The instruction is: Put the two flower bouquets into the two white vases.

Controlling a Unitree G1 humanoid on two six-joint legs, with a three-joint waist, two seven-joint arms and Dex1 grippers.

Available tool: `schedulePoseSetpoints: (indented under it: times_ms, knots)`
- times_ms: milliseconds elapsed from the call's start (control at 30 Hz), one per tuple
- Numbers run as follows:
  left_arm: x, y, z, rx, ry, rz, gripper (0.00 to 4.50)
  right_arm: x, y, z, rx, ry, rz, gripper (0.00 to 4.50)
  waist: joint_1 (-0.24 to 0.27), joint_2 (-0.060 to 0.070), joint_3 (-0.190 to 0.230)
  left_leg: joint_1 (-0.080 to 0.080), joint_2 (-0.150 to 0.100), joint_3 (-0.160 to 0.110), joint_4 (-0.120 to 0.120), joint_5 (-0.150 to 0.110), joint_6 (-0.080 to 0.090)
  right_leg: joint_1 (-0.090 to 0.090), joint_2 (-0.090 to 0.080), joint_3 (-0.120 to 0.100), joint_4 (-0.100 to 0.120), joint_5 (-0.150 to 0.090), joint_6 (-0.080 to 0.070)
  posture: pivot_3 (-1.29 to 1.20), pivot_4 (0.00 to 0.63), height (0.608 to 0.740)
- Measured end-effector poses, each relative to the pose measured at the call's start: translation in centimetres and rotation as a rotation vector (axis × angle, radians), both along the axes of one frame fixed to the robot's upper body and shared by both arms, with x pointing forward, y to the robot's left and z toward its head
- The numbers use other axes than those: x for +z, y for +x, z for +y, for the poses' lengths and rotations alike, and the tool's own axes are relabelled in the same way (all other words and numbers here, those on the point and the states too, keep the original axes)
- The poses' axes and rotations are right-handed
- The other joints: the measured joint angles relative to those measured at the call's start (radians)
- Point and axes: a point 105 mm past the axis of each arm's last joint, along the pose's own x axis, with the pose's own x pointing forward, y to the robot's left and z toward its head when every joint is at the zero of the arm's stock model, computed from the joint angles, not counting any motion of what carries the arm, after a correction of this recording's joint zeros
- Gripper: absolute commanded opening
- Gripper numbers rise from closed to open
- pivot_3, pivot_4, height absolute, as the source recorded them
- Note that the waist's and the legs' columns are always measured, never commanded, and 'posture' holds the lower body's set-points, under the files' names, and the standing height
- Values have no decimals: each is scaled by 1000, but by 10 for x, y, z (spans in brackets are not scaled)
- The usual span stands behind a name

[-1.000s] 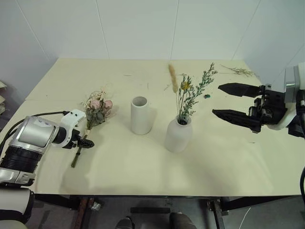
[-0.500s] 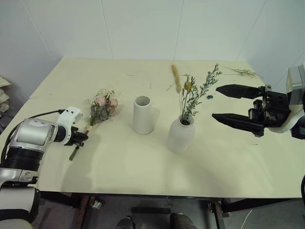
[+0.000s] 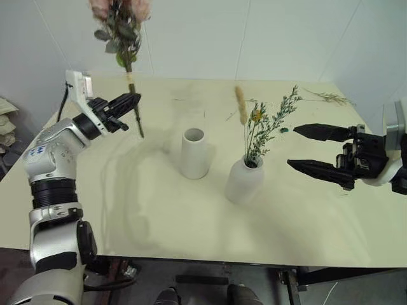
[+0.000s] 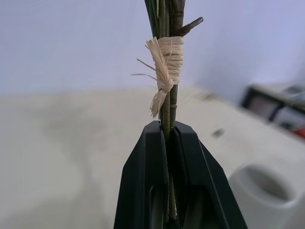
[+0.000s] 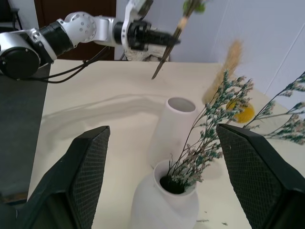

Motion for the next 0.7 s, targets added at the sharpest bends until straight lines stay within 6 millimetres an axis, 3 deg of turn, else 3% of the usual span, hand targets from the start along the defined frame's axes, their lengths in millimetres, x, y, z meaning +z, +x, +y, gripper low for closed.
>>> schedulePoseSetpoints:
  times_ms: [133, 233, 467, 700]
  knots:
    - [27, -13, -27, -175, -71, -110, 21, -6, 0, -2, -15, -30, -8, 3770, 0, 0, 0, 1, 0, 0, 1, 0, 0, 1, 0, 0, 0, 0, 1, 0, 150, 740]
    - [33, -16, -40, -233, -98, -145, 21, -11, 1, -5, -28, -40, -3, 3770, -5, 0, 0, 1, 0, 0, 1, 0, 0, 1, 0, 0, 1, 0, 1, 0, 150, 740]
    - [22, -12, -68, -324, -98, -141, 21, -11, -2, -6, -62, -37, -19, 3770, -13, 0, 0, 1, 0, 0, 0, 0, 0, 1, 0, 0, 0, 0, 1, 0, 150, 740]
    - [5, -3, -72, -336, -69, -141, 21, -18, -3, -7, -98, -26, -5, 3770, -15, 0, 0, 1, 0, 0, 1, 0, 0, 1, 0, 0, 0, 0, 1, 0, 150, 740]
